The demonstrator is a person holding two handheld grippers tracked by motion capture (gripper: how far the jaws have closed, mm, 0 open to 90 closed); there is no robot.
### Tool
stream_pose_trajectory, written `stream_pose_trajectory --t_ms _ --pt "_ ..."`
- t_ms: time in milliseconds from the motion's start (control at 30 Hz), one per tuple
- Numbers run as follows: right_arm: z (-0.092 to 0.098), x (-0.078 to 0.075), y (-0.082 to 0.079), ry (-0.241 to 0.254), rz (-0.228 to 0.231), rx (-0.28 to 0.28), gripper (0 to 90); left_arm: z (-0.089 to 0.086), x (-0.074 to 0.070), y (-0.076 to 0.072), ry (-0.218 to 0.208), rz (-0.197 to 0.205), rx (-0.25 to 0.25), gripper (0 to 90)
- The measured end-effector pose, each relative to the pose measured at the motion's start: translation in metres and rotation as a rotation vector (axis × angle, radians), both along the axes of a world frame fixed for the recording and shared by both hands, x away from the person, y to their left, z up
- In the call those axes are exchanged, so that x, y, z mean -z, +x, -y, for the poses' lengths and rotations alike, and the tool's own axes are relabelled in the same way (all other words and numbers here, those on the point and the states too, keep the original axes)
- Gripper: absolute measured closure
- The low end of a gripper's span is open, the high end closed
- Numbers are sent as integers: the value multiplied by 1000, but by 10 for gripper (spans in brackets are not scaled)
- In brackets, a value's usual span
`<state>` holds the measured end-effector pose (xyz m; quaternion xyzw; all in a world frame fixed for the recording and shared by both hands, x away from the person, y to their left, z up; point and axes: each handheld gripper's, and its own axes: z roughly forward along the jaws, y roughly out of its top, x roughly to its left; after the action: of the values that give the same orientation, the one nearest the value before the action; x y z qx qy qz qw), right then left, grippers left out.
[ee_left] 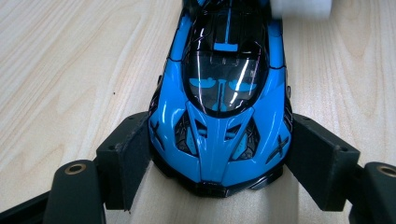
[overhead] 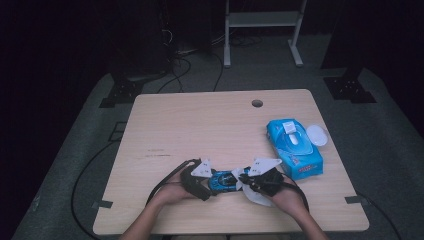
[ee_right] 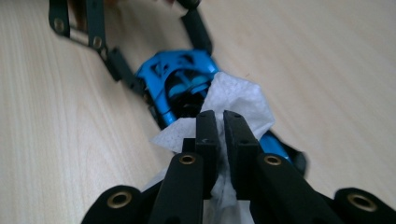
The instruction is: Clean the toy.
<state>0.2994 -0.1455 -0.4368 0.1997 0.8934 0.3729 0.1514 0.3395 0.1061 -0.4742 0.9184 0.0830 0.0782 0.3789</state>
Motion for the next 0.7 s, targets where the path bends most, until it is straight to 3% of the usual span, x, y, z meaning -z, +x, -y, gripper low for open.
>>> stream_pose_trajectory --t_ms 67,133,167,333,433,467,533,567,700 --pt "-1 5 3 -40 -4 -4 846 0 0 0 -1 0 -2 257" --pt "8 7 7 -57 -20 40 847 0 0 0 2 4 0 257" --pt "13 7 9 -40 -34 62 847 0 0 0 3 4 1 257" --pt "36 -5 10 29 0 133 847 0 0 0 -1 1 1 257" --pt "34 3 10 4 -36 122 846 0 0 0 3 4 2 257" --pt "31 8 9 -17 -34 114 846 0 0 0 4 4 2 257" --pt "33 7 11 -11 -35 127 846 1 0 0 4 5 0 257" --pt "34 5 12 -33 -11 149 846 0 0 0 2 4 -1 257" --pt "37 1 17 8 -29 156 846 0 0 0 -3 3 1 257"
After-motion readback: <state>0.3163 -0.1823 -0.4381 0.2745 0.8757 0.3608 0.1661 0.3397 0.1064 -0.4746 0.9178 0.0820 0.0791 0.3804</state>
